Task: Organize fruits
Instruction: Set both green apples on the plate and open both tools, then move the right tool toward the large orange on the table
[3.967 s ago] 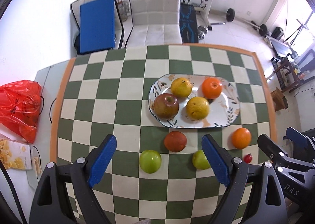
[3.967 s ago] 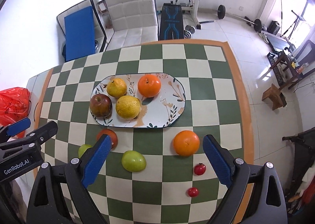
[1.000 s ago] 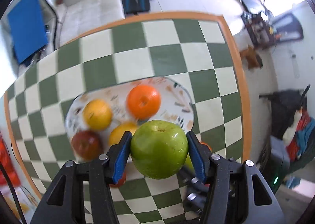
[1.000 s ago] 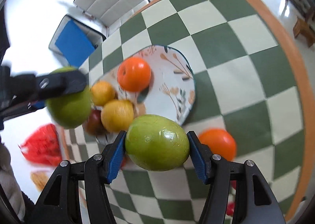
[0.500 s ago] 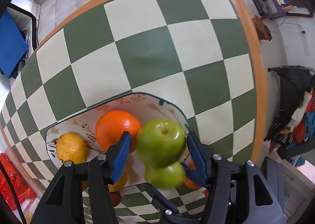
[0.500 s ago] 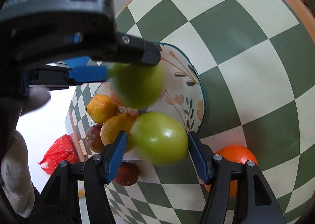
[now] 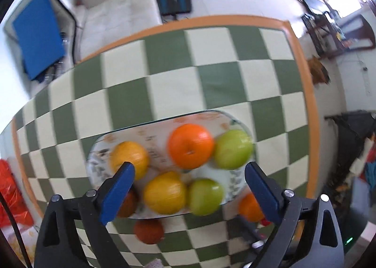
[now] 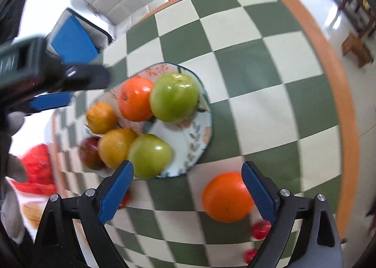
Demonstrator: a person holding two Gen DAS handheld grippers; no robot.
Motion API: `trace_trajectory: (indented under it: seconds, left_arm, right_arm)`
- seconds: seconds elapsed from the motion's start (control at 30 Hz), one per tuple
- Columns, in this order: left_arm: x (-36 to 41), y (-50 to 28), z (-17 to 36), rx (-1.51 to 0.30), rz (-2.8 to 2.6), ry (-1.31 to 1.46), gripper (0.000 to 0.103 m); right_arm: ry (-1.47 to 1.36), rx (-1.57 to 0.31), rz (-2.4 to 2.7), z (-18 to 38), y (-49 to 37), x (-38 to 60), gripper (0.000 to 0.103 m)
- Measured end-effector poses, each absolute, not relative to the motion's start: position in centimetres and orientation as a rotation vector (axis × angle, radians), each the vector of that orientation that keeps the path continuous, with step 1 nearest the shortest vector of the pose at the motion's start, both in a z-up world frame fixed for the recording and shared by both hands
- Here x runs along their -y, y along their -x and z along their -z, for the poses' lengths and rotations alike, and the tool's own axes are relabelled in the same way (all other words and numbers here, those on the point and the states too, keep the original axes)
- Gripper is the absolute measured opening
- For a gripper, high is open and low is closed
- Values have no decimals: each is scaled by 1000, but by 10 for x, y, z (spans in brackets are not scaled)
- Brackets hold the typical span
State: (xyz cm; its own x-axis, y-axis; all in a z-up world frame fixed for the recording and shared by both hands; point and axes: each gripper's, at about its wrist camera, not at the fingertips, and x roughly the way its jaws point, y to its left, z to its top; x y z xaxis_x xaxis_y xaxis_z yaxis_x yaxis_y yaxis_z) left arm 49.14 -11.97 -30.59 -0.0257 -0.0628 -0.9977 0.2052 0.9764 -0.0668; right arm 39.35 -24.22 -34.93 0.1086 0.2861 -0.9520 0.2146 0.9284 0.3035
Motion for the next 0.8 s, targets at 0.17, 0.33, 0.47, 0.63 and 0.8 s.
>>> trace_trajectory:
  seconds: [0.17, 0.33, 0.47, 0.63, 0.8]
  left_arm:
    - [84, -466, 305, -1544, 144, -86, 96]
    - [54, -431, 304, -1487, 48, -61, 96]
    - [46, -409, 299, -1453, 26, -76, 96]
    - [39, -386, 281, -1403, 16, -50, 96]
    - [36, -357, 246, -1313, 15, -30, 96]
  right_arm:
    - [-245, -1412, -6, 329, -383, 237, 95]
    - [-151, -1374, 6, 314, -373, 237, 95]
    - [-116, -1345, -1, 302, -362, 236, 95]
    - [-89, -1290, 4, 281, -349, 232, 95]
    - [-72, -1222, 2, 246, -329, 233, 95]
